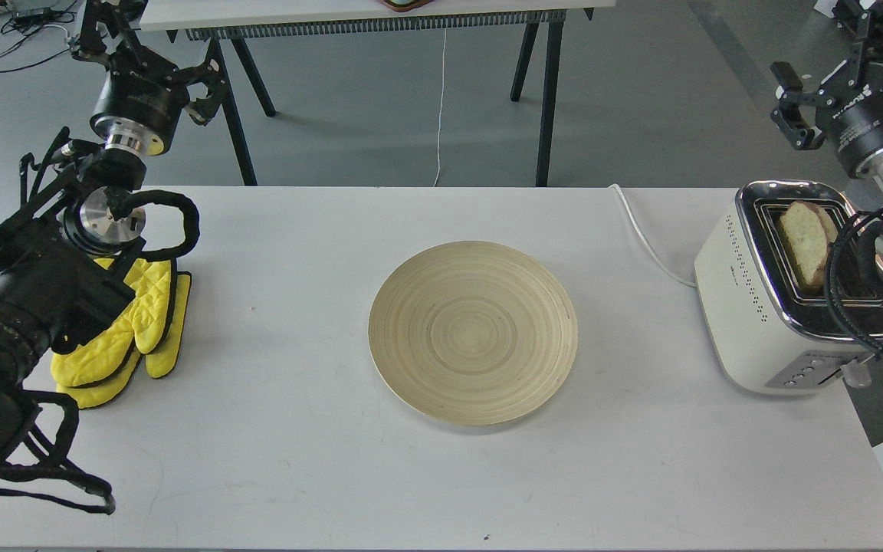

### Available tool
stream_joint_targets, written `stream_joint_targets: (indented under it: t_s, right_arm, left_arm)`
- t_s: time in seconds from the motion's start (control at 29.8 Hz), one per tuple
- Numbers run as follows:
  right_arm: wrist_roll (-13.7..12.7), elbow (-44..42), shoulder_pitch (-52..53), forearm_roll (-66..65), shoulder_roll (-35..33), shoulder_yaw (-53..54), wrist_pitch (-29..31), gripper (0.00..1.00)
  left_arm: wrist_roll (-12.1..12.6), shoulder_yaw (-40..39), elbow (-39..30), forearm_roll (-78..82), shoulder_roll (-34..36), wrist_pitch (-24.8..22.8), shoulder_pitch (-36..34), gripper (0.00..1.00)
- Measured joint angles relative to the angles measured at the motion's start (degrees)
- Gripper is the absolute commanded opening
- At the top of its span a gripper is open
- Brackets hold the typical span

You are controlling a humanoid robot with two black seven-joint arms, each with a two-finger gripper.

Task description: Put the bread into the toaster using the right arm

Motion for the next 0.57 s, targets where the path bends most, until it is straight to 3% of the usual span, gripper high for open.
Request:
stream_joint_targets:
  t_s: [0.24,0.37,0.57]
  right_arm:
    - [-6.16,-8.64,6.54,6.95,5.02,0.71,1.61,0.99]
    - [-6.69,-14.52,10.14,7.71,8.52,0.85,2.80,1.00]
    - [-6.59,-15.67,11.22,7.79,9.72,0.37,3.20,1.00]
  left_arm:
    - [0.00,-0.12,0.03,0.00,-0.15,0.00,0.00,1.00]
    - [0.00,0.03,0.07,0.07,-0.09,0.00,-0.06,1.00]
    - [0.72,0.53,-0.38,1.11,0.45,0.00,-0.10,1.00]
